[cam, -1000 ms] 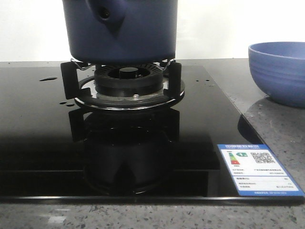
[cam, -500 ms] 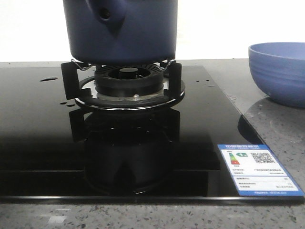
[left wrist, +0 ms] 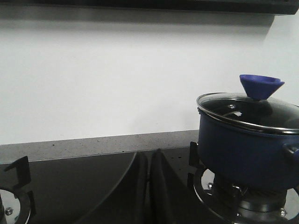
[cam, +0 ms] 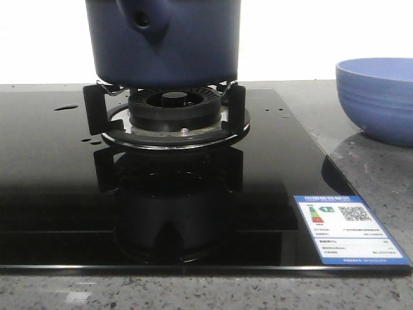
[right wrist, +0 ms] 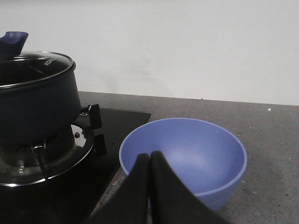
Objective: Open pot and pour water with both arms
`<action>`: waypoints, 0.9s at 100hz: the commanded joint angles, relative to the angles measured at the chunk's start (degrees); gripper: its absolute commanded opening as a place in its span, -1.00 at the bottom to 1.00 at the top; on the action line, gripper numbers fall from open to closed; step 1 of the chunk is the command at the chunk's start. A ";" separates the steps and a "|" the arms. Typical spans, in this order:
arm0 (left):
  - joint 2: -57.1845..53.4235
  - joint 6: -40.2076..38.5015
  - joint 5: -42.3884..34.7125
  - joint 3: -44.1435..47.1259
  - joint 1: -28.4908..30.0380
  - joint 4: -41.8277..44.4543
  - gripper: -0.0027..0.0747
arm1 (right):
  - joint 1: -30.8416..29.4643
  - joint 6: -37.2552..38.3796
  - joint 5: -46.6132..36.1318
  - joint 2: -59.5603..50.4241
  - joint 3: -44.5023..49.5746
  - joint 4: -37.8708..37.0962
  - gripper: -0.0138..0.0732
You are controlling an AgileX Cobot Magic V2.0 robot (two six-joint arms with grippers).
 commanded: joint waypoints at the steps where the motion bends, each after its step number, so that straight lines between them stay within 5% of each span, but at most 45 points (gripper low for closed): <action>1: -1.72 -0.23 -2.08 -0.46 -0.33 -2.09 -0.98 | 0.06 -0.59 -3.78 -1.58 -0.49 1.62 -0.80; 90: -2.38 -0.37 -2.55 -0.46 -0.33 -4.24 -0.98 | 0.06 -0.59 -3.24 -1.48 -0.50 1.75 -0.80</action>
